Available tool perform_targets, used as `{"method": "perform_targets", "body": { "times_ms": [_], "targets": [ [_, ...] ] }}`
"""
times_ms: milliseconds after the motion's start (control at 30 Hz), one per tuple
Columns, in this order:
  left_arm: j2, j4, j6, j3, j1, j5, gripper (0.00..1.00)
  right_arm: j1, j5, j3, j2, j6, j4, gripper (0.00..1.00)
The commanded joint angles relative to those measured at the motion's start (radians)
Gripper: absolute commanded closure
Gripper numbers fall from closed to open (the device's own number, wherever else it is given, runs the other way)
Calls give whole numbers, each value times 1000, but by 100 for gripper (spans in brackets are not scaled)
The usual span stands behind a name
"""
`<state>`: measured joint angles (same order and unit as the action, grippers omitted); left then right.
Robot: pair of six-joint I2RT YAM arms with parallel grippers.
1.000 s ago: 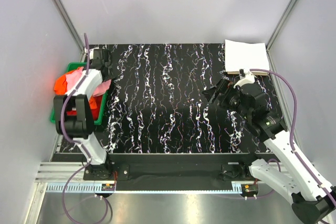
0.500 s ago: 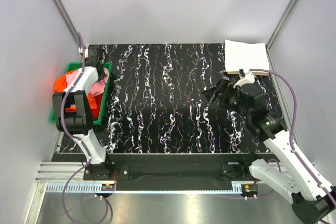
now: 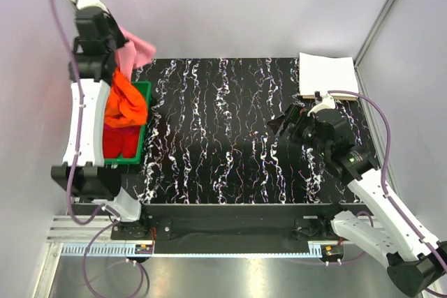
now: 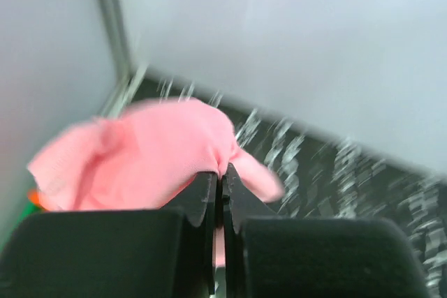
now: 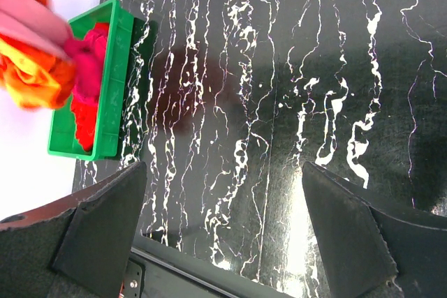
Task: Fold and stack the t-shirts
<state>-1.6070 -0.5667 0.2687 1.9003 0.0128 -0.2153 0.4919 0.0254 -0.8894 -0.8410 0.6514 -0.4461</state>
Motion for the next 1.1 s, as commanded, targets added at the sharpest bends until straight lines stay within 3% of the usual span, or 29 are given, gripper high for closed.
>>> {"method": "perform_targets", "body": {
  "times_ms": [0, 200, 267, 400, 500, 633, 733, 867, 967, 1000, 1067],
  "targets": [
    [110, 140, -29, 156, -7, 83, 100, 2, 14, -32, 0, 1, 29, 0],
    [183, 208, 4, 145, -8, 164, 100, 2, 4, -37, -15, 14, 29, 0],
    [243, 266, 76, 82, -28, 265, 100, 2, 5, -37, -26, 16, 30, 0],
    [337, 401, 234, -206, -62, 575, 100, 2, 19, -34, -46, 24, 27, 0],
    [372, 467, 268, -385, -190, 663, 100, 4, 36, -23, -61, 27, 27, 0],
    [339, 494, 236, -562, -449, 642, 100, 4, 97, -2, -52, 45, 15, 0],
    [267, 504, 233, -558, -545, 631, 100, 2, 120, 18, -46, 62, 17, 0],
    [106, 507, 265, -376, -637, 720, 100, 2, 107, 27, -63, 73, 17, 0],
    [21, 478, 256, -263, -665, 706, 100, 2, 91, 29, -67, 76, 15, 0],
    [0, 455, 247, -235, -666, 703, 81, 2, 85, 30, -69, 71, 18, 0],
    [-39, 329, 175, -167, -663, 662, 55, 2, 77, 30, -66, 62, 17, 0]
  ]
}}
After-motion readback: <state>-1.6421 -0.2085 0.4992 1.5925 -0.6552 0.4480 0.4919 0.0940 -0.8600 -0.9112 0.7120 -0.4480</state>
